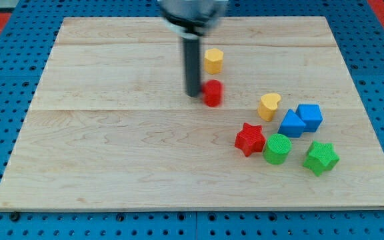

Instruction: Push the red circle yellow blocks into the group of blocks

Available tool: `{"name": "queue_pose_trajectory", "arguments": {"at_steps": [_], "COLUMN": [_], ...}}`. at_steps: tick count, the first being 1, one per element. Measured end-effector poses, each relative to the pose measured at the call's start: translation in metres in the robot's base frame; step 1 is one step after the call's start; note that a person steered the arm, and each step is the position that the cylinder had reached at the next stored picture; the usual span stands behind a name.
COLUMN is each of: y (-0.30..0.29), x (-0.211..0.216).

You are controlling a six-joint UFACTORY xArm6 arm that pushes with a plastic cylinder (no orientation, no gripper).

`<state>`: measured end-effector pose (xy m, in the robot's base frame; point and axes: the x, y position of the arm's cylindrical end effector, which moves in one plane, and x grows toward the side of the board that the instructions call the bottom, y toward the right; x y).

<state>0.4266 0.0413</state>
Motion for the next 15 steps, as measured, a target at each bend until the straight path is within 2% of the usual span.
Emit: {"name": "queue_pose_trajectory", "arguments": {"at_steps": [1, 2, 3, 4, 5, 6, 7, 8, 9, 10, 12, 13, 14, 15], "y": [0.015, -0.053, -0.063, -0.052, -0.007, 0.000, -0.033, 0.018, 0.066, 0.066, 0.092, 0.065, 0.008, 0.001], "x": [0.037, 0.000, -0.079, -0.136, -0.071, 0.001, -0.055, -0.102, -0.040, -0.003, -0.019, -0.041, -0.036, -0.002]}}
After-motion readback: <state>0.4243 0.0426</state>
